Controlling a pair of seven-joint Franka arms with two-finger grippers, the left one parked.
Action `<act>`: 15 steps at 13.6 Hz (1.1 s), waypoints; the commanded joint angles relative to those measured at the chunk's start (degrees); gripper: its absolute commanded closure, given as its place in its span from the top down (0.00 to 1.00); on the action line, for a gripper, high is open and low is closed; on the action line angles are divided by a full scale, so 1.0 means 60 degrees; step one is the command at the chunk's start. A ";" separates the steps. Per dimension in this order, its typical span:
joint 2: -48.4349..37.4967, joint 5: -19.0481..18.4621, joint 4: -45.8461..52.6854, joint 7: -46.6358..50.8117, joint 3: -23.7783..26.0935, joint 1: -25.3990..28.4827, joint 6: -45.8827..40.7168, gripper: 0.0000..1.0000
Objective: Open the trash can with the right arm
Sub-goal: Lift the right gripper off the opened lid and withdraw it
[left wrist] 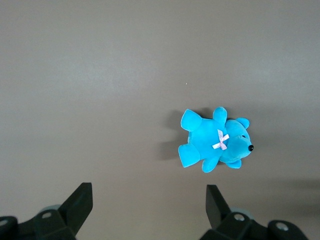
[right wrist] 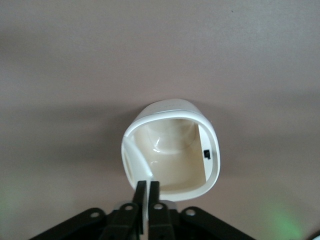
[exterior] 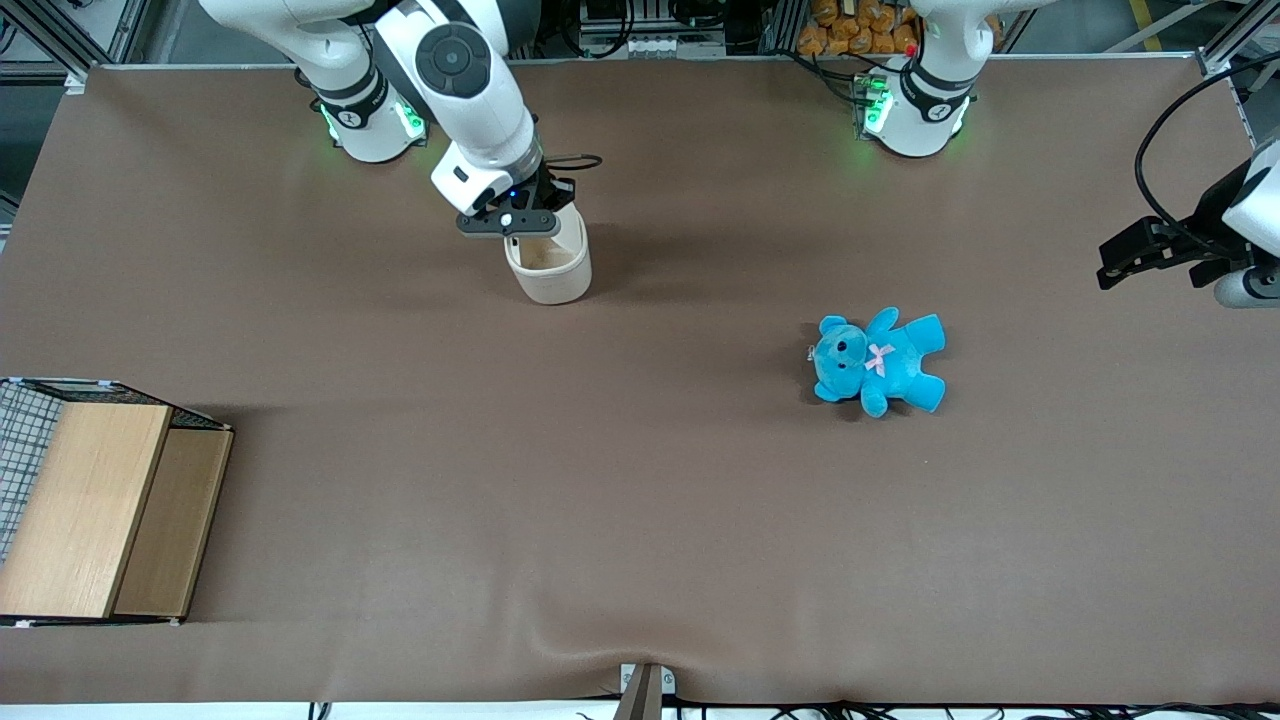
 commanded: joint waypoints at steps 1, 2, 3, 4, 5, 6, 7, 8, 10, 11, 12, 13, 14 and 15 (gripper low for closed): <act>0.0311 0.0101 0.1491 0.0546 -0.0036 -0.0071 -0.1416 0.92; 0.0326 0.0086 0.1815 0.0547 -0.0065 -0.0145 -0.1770 1.00; 0.0326 0.0086 0.2007 0.0460 -0.0065 -0.0305 -0.1947 1.00; 0.0326 0.0057 0.2154 0.0401 -0.0079 -0.0524 -0.2022 1.00; 0.0326 0.0042 0.2257 0.0357 -0.0080 -0.0773 -0.2037 1.00; 0.0312 0.0028 0.2388 0.0197 -0.0109 -0.1065 -0.2110 1.00; 0.0326 0.0013 0.2592 -0.0124 -0.0123 -0.1416 -0.2400 1.00; 0.0326 0.0013 0.2841 -0.0417 -0.0138 -0.1855 -0.2722 1.00; 0.0326 0.0013 0.3194 -0.0726 -0.0153 -0.2749 -0.3105 1.00; 0.0341 -0.0002 0.3239 -0.0945 -0.0240 -0.3000 -0.3106 1.00; 0.0341 -0.0002 0.3283 -0.1194 -0.0502 -0.3017 -0.3107 1.00; 0.0341 -0.0002 0.3326 -0.1487 -0.0925 -0.2901 -0.3165 1.00; 0.0355 -0.0002 0.3428 -0.1707 -0.1219 -0.2856 -0.3281 1.00; 0.0341 -0.0002 0.3502 -0.1767 -0.1382 -0.2856 -0.3340 1.00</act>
